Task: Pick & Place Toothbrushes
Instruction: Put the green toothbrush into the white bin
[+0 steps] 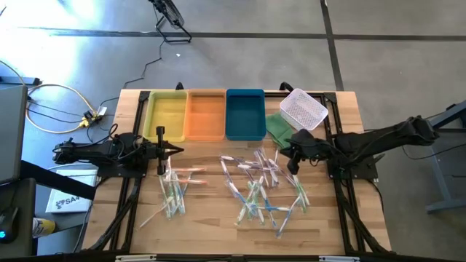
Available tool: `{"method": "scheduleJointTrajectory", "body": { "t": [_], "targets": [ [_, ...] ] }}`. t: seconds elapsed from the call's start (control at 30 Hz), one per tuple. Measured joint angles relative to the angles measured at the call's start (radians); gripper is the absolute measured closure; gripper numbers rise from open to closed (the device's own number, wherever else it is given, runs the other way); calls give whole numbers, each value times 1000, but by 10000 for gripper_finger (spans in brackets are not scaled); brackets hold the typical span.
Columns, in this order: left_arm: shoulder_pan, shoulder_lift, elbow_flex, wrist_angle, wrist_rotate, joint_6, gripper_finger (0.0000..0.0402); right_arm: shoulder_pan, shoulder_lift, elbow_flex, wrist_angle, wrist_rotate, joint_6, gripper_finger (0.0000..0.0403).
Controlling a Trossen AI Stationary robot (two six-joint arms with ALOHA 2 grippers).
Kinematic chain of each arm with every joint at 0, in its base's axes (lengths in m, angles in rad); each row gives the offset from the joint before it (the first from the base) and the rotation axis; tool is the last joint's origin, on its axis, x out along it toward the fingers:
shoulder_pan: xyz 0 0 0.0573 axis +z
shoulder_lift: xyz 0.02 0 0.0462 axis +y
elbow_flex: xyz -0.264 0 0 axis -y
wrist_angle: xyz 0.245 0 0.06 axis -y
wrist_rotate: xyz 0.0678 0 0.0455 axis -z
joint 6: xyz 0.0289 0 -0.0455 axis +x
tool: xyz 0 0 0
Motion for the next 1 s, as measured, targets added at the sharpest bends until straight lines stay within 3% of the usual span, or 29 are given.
{"method": "scheduleJointTrajectory", "body": {
  "t": [0.3, 0.7, 1.0],
  "targets": [
    [0, 0, 0, 11, -1, 0, 402, 0, 4, 0, 49, -15, -73, 399],
    [0, 0, 0, 59, -2, 0, 402, 0, 4, 8, 48, -53, 121, 399],
    [0, 0, 0, 57, -2, -3, 402, 78, 112, 217, -187, 95, 183, 399]
  ]
}}
